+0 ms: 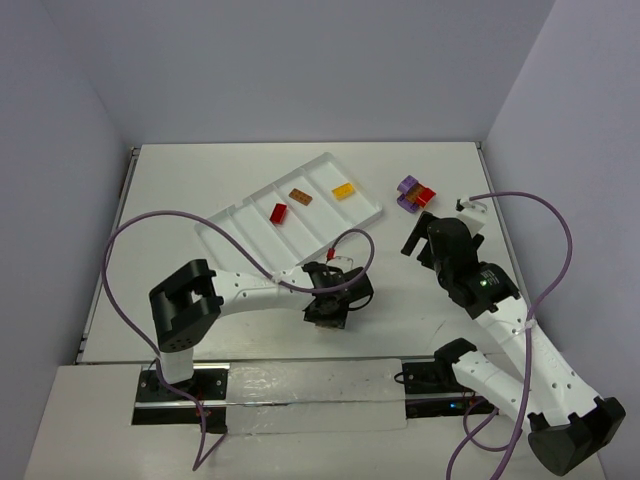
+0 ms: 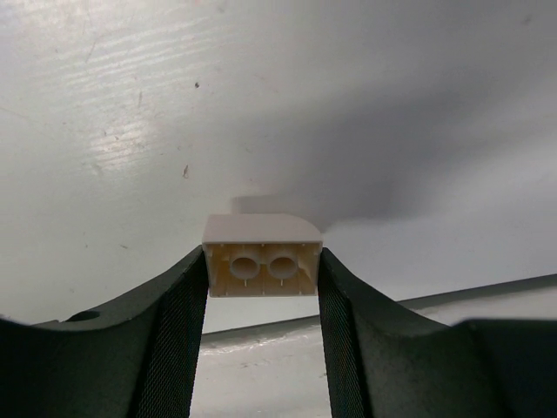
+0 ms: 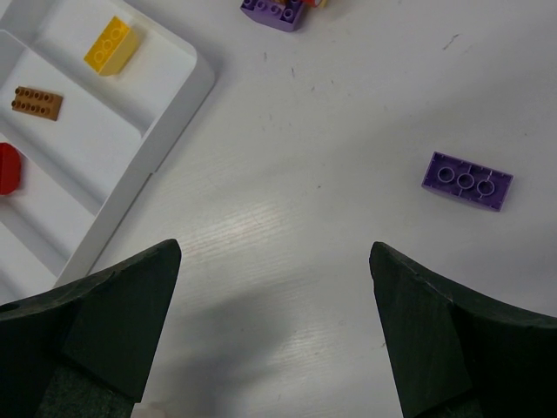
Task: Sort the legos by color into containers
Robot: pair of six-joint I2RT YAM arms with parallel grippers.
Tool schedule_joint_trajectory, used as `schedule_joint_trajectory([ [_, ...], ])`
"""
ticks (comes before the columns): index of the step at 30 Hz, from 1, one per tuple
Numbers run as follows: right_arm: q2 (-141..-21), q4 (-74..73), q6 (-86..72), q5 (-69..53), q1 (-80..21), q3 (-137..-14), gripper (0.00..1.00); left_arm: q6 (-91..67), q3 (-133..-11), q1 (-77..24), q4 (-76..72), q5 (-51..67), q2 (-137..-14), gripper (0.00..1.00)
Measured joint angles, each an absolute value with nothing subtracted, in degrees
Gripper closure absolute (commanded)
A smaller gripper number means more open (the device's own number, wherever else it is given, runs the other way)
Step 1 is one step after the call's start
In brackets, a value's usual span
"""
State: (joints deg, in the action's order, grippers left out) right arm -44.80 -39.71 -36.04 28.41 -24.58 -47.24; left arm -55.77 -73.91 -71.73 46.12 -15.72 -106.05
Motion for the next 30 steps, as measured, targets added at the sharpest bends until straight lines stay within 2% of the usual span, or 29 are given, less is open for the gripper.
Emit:
schedule_joint_trajectory([
  [8, -44.2, -39.68, -36.14, 28.22, -24.58, -47.24, 0.03, -52.45, -78.84, -66.98, 47.98, -18.03, -102.57, 0.78],
  [22, -41.85, -39.88, -36.16, 28.27, -24.58, -47.22, 0.03, -42.14, -80.76, -37.16, 44.54, -23.17, -100.68, 0.76],
  [28, -41.67, -40.04, -36.16, 28.38, -24.58, -47.22, 0.03, -41.23, -86.83, -31.35, 41.31, -23.89, -106.04, 0.66],
  [30, -41.45, -40.07, -36.14, 28.69, -24.58, -47.12, 0.03, -41.14, -88.49, -30.51, 40.34, -24.04, -109.04, 0.53],
])
